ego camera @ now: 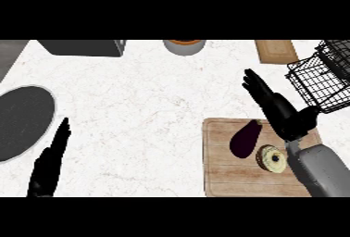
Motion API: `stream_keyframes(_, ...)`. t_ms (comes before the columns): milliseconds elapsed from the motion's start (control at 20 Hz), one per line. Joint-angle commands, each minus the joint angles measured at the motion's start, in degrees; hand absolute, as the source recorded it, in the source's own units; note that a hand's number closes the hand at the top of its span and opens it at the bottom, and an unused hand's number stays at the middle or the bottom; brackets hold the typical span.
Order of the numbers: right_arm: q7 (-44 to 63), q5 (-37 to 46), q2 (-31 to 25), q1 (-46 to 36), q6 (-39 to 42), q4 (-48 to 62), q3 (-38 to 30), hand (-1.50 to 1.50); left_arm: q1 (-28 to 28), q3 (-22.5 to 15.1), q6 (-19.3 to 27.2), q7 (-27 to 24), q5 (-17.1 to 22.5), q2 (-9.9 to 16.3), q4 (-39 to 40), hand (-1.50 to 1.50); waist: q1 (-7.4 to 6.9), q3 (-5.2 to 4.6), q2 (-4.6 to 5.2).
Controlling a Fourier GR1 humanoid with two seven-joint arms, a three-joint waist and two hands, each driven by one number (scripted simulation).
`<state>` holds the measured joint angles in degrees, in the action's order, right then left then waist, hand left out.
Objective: Pick the cupcake from the cutting board and place it in the tiered basket
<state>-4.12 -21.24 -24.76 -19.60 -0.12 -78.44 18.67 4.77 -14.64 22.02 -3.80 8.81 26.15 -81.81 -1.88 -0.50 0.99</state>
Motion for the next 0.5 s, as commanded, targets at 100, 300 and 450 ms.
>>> stream_keyframes(100,-8.1,-7.7,-0.7,5.3,-1.4,-5.6,-11.8,1.5,-3.8,0.8,2.1,-1.3,-0.3,-3.1,-2.3,0.0,4.9,0.6,-1.52)
stream_keyframes(300,-15.1,-21.0,8.5,2.7,-8.7,-6.9,-26.6,1.5,-4.3,1.2,1.9,-1.2,1.2,-4.0,-4.0,0.0,12.15,3.94,-4.84)
stream_keyframes(450,-8.0,-29.7,4.2,13.3,3.7,-2.7,-28.4,-1.5,-8.9,-0.8,2.9,0.1,0.5,-6.8,-7.4,0.0,7.16,0.92,-1.54)
